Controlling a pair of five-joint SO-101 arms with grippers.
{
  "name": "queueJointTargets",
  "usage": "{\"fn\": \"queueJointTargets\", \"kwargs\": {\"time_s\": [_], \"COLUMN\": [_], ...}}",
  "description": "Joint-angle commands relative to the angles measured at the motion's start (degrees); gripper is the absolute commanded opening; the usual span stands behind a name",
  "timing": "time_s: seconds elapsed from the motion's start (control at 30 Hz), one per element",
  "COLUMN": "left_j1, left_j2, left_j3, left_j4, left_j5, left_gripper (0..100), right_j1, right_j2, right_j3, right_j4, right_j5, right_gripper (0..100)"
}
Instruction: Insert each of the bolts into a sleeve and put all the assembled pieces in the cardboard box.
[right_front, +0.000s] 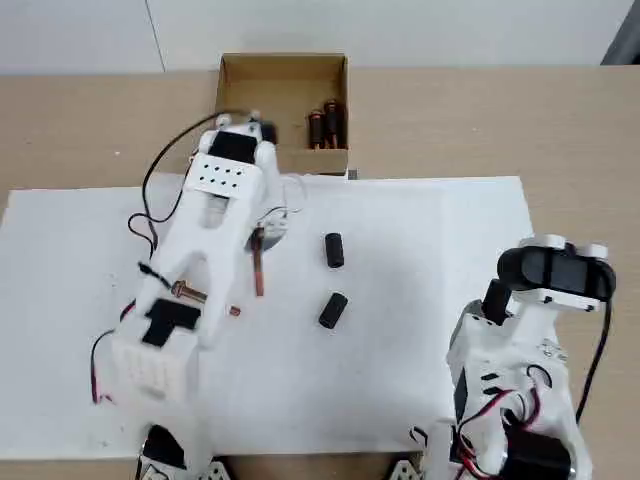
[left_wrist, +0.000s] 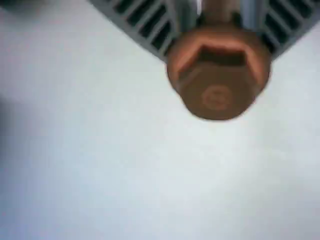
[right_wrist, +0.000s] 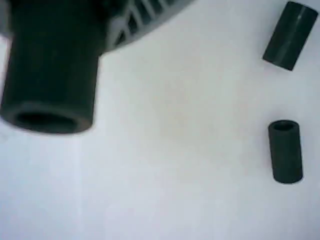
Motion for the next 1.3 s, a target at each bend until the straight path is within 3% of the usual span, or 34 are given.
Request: {"fn": "queueJointTargets", "kwargs": {"time_s": [0.0,0.27,0.5,0.77,0.93,1.07,1.27], "left_j1": [3.1,4.5,4.3,4.3,1.0,-1.8,-2.2], "left_j2": [-11.6,-23.4,-33.1,-47.3,-56.1,-60.7,-65.1], "left_j3": [-1.4,-1.1,5.3,27.3,44.7,54.1,61.2], "left_j4": [-0.3,-0.1,-1.8,-16.1,-30.4,-40.3,-48.1], "left_j5": [0.0,-0.8,-10.5,-15.6,-18.1,-18.9,-18.9], "left_gripper": [0,0,0,0,0,0,0], "right_j1": [0.0,0.0,0.0,0.0,-0.3,-4.5,-13.8], "right_j2": [-0.1,-0.1,-0.2,-0.2,-0.2,-0.2,-0.2], "right_j3": [-4.0,-4.9,-1.8,5.6,11.8,16.2,22.9], "right_j4": [-0.7,-0.6,-1.4,-9.9,-17.6,-22.5,-32.5], "right_j5": [0.0,5.5,8.9,8.9,8.9,8.5,8.5], "right_gripper": [0.4,0.3,0.3,0.3,0.3,0.3,0.3]}}
